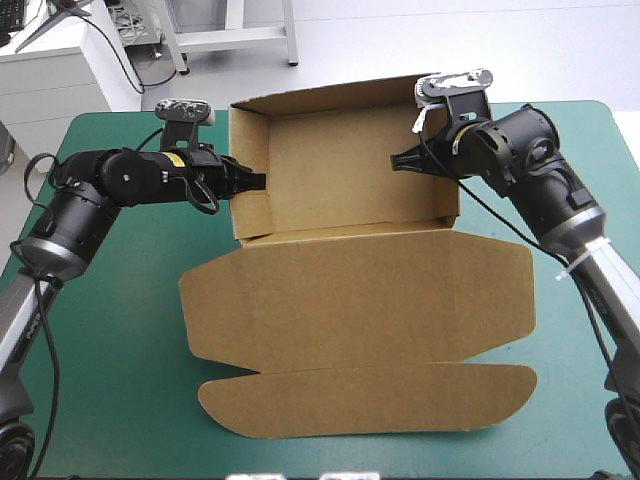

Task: Fold the box

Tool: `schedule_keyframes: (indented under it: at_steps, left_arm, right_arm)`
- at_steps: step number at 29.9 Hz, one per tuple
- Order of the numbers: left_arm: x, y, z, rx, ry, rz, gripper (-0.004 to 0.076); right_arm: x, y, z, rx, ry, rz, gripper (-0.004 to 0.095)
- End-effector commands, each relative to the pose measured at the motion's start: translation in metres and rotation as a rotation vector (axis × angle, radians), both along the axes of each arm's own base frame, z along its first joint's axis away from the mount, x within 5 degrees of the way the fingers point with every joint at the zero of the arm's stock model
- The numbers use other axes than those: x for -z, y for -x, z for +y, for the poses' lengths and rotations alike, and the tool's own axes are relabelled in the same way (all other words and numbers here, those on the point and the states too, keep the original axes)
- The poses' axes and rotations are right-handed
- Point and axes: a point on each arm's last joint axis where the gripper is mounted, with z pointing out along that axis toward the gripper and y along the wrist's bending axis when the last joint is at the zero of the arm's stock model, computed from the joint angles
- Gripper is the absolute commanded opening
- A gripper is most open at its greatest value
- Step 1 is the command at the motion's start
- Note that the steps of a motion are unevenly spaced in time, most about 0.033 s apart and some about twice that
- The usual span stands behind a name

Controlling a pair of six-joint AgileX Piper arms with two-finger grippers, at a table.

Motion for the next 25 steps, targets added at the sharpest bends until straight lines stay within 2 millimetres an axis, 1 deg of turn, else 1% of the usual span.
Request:
schedule_keyframes:
  at_steps: [1, 4, 8, 12, 15, 17, 21, 25]
  left_arm:
    - [-0.003, 0.001, -0.012, 0.067, 0.036, 0.030, -0.0008]
    - [0.016, -0.009, -0.017, 0.084, 0.008, 0.116, -0.0008]
    - [0.036, -0.020, -0.020, 0.092, -0.030, 0.179, -0.0008]
    - [0.055, -0.027, -0.018, 0.110, -0.125, 0.236, -0.0008]
    - [0.063, -0.029, -0.015, 0.119, -0.195, 0.269, -0.0008]
    - [0.066, -0.029, -0.013, 0.121, -0.223, 0.279, -0.0008]
    - [0.069, -0.029, -0.013, 0.127, -0.233, 0.297, -0.0008]
    - [0.075, -0.031, -0.014, 0.133, -0.242, 0.326, -0.0008]
  right_arm:
    - [-0.004, 0.000, 0.008, -0.060, -0.020, -0.005, -0.0017]
    - [0.019, -0.013, 0.015, -0.057, 0.008, 0.092, -0.0018]
    - [0.047, -0.028, 0.028, -0.073, -0.008, 0.193, -0.0019]
    - [0.073, -0.038, 0.040, -0.122, -0.021, 0.292, -0.0019]
    - [0.085, -0.042, 0.046, -0.159, -0.028, 0.339, -0.0019]
    - [0.091, -0.045, 0.048, -0.161, -0.021, 0.355, -0.0019]
    - [0.104, -0.049, 0.050, -0.158, -0.002, 0.403, -0.0019]
    - [0.112, -0.051, 0.051, -0.155, 0.015, 0.436, -0.0019]
